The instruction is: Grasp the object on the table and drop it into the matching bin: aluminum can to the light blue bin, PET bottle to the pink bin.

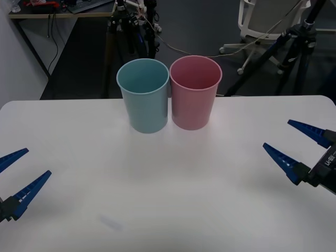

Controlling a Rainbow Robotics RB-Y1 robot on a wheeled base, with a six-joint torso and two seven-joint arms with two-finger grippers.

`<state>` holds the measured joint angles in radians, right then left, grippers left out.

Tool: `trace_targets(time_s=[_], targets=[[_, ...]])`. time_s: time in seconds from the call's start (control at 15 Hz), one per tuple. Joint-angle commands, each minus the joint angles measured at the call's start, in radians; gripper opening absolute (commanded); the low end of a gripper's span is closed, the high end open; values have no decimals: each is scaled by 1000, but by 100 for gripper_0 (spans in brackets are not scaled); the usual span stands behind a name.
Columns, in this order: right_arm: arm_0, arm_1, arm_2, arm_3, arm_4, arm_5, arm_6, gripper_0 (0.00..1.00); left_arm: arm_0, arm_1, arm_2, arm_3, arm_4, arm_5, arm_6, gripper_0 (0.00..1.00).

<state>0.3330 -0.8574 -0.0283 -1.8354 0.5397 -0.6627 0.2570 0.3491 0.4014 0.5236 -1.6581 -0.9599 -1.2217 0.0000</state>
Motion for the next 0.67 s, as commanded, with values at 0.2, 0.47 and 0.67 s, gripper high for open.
trace_targets(time_s=[0.2, 0.47, 0.67], targets=[[29, 43, -39, 16, 74, -64, -30, 100, 0, 0, 0, 0, 0, 0, 0, 100], [29, 43, -41, 16, 78, -80, -35, 100, 0, 0, 0, 0, 0, 0, 0, 100], [29, 43, -36, 16, 88, -80, -35, 100, 0, 0, 0, 0, 0, 0, 0, 100]])
